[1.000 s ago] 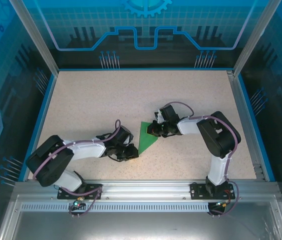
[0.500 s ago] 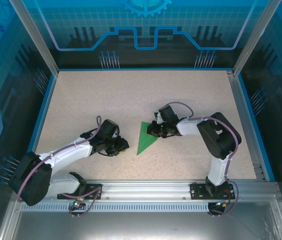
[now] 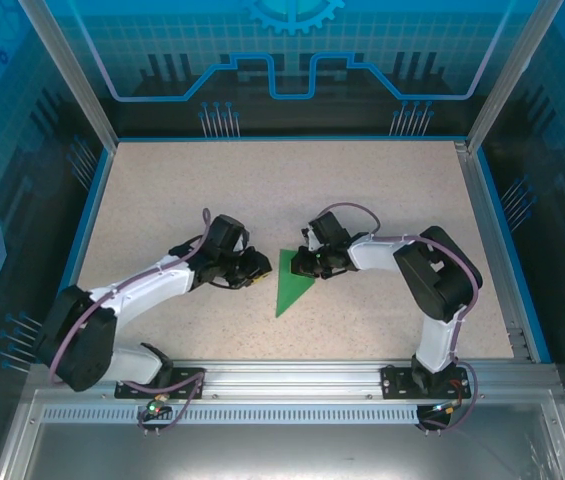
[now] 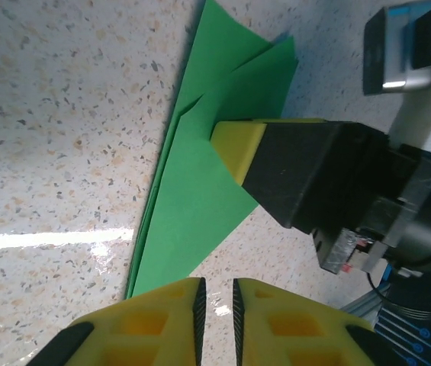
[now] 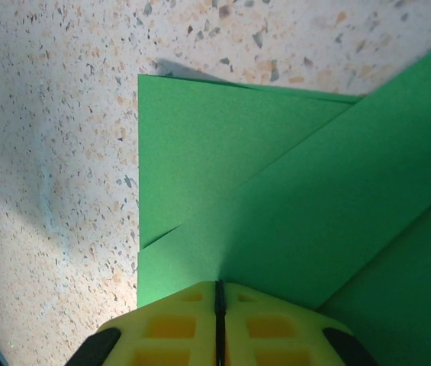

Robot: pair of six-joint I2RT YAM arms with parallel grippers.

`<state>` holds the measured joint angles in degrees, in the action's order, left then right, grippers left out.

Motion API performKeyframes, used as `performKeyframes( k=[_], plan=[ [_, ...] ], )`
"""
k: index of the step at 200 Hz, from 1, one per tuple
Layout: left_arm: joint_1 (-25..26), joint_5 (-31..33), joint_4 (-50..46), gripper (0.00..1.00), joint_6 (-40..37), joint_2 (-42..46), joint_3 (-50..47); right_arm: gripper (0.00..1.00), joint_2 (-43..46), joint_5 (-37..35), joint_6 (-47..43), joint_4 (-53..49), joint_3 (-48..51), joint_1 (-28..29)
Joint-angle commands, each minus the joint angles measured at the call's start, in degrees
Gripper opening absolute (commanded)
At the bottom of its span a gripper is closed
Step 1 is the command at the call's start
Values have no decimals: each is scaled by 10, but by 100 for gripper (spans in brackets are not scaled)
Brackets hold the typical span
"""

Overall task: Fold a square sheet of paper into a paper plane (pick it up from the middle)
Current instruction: Fourth fold the wing at the center of the table.

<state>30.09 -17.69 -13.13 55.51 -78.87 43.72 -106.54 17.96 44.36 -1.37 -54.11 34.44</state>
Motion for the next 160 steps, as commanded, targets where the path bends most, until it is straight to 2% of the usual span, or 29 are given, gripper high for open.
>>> performKeyframes(
  k=[1, 75, 122, 160],
  plan=[
    [-5, -50, 55, 20, -21, -17, -5, 10, -23, -33, 2, -27, 14, 12],
    [-4, -94, 114, 16, -33, -115, 27, 10, -45, -28, -38, -90, -51, 9],
    [2, -123, 141, 15, -26, -158, 31, 10, -54, -21, -22, -75, -44, 7],
    [19, -99, 93, 9, -32, -186, 49, 10, -35, -16, -6, -64, -31, 0]
  ],
)
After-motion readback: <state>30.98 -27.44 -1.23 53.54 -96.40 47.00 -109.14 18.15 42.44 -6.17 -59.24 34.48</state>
